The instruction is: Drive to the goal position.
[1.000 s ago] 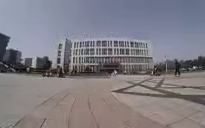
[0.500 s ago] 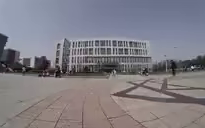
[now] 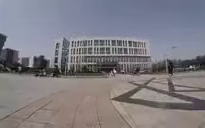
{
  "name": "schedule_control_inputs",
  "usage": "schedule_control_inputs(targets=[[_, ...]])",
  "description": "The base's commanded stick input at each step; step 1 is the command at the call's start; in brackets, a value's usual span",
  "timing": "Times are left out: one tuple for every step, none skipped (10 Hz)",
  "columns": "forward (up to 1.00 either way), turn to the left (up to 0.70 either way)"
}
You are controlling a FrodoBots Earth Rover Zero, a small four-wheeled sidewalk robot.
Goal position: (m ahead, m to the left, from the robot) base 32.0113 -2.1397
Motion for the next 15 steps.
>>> schedule_control_inputs(targets=[[1.00, -0.03], [1.00, -0.03], [1.00, -0.03], [1.00, -0.03], [1.00, -0.03], [1.00, -0.03], [1.00, -0.03], [1.00, -0.03], [1.00, -0.03], [1.00, -0.03], [1.00, -0.03], [1.00, -0.03], [1.00, -0.03], [1.00, -0.03], [1.00, -0.12]])
